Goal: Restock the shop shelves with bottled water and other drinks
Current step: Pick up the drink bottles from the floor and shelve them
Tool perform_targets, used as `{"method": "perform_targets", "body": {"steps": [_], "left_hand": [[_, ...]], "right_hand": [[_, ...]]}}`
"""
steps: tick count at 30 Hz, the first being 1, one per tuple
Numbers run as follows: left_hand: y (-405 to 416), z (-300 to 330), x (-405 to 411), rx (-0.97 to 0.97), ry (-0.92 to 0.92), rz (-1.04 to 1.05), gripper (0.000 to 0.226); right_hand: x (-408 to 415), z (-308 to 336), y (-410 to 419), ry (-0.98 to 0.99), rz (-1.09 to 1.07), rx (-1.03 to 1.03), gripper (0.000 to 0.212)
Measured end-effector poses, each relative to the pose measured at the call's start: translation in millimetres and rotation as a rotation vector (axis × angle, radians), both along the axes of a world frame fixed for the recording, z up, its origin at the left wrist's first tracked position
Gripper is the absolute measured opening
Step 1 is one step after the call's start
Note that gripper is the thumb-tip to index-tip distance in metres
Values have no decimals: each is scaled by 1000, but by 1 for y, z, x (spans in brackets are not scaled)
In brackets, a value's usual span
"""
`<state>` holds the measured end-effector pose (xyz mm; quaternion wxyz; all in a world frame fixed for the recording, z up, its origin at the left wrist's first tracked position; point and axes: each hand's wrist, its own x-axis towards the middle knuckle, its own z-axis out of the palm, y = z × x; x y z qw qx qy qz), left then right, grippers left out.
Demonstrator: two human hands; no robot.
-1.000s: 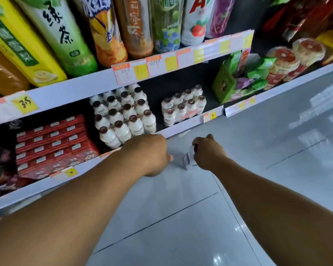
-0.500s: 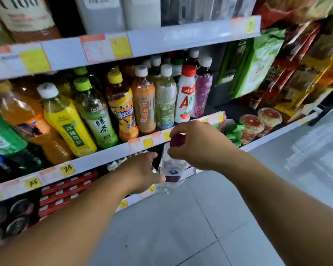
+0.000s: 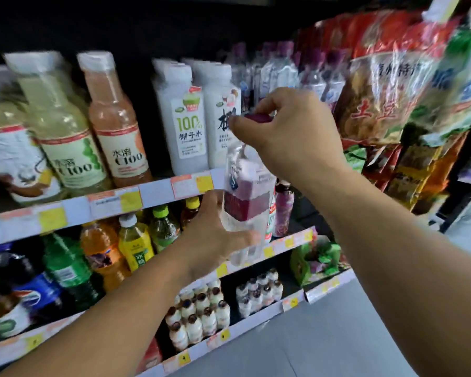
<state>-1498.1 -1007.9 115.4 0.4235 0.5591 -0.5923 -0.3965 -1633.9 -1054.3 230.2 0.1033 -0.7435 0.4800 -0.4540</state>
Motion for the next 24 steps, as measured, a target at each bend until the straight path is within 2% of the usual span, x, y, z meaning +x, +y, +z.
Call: {"method": "perform_targets", "body": {"steps": [5,9,14,19,21,24], "left_hand": [[6,30,9,71,232,4,51],[13,46,13,121,542,-45,47],[17,47,21,209,791,-79,43],[24,48,26,248,845,-95,54],[27,50,27,263,857,-103,61],[27,57,27,227,853,-101,49]], "right_hand": [[6,27,1,-79,-23,32,55],[12,35,1,-254,124,61,53],[17,37,3,-300,226,134,52],[21,36,9,-346,318,205,38],[20,34,9,-372,329,215,43],[18,25,12,-413,328,309,52]]}}
